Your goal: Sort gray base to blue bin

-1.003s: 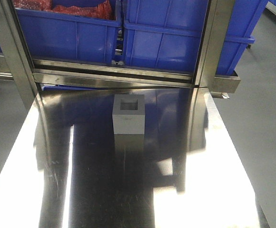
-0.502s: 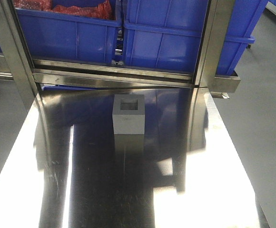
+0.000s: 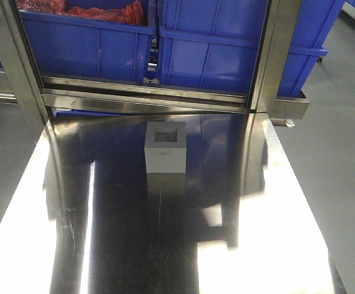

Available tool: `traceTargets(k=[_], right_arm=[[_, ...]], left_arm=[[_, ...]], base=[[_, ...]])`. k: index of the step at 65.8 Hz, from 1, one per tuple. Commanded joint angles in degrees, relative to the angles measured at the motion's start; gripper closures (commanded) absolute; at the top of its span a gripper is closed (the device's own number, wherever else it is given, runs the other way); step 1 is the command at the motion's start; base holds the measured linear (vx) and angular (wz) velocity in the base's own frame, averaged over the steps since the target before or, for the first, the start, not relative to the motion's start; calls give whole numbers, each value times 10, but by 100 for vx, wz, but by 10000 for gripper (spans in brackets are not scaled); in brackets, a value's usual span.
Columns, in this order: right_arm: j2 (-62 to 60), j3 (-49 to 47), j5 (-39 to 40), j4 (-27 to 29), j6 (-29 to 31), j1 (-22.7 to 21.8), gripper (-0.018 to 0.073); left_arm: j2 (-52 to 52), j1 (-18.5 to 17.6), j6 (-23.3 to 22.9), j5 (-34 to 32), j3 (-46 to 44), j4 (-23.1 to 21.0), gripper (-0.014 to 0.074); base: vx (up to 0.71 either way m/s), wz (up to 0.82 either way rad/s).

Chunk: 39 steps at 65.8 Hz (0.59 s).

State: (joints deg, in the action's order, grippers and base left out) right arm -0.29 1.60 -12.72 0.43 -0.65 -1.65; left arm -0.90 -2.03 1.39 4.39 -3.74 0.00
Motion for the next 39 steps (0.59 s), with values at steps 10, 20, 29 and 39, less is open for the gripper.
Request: traceTargets(k=[10, 20, 29, 39], right_arm=[[10, 1, 41, -4, 6, -2, 564], [10, 1, 41, -4, 6, -2, 564], [10, 1, 41, -4, 6, -2, 564], [10, 1, 41, -4, 6, -2, 564]], left_arm=[[141, -3, 0, 118, -205, 0, 603], [278, -3, 0, 210, -316, 0, 603], [342, -3, 0, 203, -347, 0, 601], [348, -3, 0, 185, -345, 0, 534]], base=[[0, 0], [0, 0], [0, 0], [0, 0]])
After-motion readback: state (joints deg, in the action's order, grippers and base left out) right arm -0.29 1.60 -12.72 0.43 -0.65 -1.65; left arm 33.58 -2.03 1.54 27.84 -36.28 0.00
